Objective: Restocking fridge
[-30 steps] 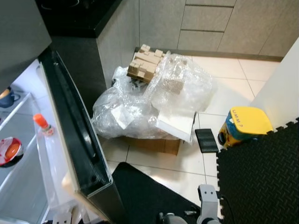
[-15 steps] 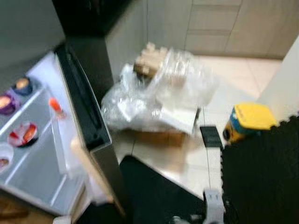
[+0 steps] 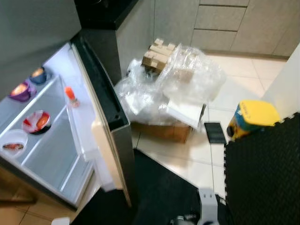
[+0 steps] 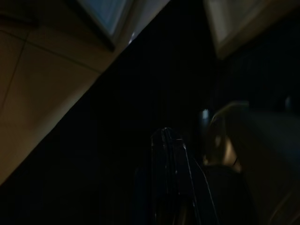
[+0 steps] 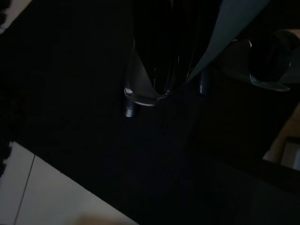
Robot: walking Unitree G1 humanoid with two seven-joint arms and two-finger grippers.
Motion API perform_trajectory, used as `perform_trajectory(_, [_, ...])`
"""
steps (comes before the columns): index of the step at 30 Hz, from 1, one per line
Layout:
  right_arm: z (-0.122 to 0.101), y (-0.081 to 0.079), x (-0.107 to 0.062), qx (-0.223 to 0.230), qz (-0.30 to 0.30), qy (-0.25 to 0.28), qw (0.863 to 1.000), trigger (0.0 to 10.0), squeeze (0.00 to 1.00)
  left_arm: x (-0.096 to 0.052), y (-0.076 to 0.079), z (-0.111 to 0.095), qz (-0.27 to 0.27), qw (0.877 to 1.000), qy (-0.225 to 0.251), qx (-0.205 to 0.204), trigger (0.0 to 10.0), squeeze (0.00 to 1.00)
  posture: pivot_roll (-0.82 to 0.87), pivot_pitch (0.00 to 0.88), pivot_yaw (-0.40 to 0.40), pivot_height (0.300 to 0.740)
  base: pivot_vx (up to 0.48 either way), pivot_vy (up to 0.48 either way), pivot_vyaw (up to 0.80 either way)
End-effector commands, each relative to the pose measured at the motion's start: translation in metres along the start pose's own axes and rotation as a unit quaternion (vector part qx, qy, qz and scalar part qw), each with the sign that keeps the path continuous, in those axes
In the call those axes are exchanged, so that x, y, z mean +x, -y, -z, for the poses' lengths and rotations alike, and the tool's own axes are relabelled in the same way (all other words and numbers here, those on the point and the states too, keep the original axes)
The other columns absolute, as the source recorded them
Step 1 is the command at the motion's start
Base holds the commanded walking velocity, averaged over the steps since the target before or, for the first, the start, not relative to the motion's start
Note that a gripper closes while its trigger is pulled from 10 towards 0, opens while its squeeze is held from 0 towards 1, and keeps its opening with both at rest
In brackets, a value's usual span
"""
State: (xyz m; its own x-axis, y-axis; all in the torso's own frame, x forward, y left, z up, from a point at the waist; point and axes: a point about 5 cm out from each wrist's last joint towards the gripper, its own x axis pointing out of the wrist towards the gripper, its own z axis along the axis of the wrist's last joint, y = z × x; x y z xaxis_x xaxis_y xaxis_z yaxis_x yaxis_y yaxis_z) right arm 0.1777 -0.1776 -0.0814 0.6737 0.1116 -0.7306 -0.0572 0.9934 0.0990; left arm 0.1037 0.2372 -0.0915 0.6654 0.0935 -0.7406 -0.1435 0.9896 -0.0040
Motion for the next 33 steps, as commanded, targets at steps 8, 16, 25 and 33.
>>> perform_trajectory(8, [0.0132, -0.0019, -0.0034, -0.001, -0.003, -0.023, 1.0, 10.0, 0.0, -0.0053, -0.0072, 0.0088, -0.003, 1.0, -0.019, 0.004, 10.0, 0.0, -0.11, 0.131, 0.026, 0.725, 0.0, 0.0, 0.8])
perform_trajectory(16, [0.0123, 0.0, -0.0035, -0.005, -0.001, -0.022, 1.0, 10.0, 0.0, -0.0047, -0.0049, 0.0066, 0.006, 1.0, -0.008, -0.006, 10.0, 0.0, -0.11, 0.121, 0.025, 0.725, 0.0, 0.0, 0.8])
perform_trajectory(25, [0.0107, 0.0023, -0.0035, -0.011, 0.001, -0.02, 1.0, 10.0, 0.0, -0.0038, -0.0036, 0.0046, 0.011, 1.0, -0.002, -0.01, 10.0, 0.0, -0.12, 0.113, 0.026, 0.725, 0.0, 0.0, 0.8])
perform_trajectory(33, [0.0131, 0.0059, -0.005, 0.008, 0.013, -0.021, 1.0, 10.0, 0.0, -0.0031, -0.0023, 0.0033, 0.018, 1.0, 0.002, -0.013, 10.0, 0.0, -0.12, 0.112, 0.023, 0.725, 0.0, 0.0, 0.3])
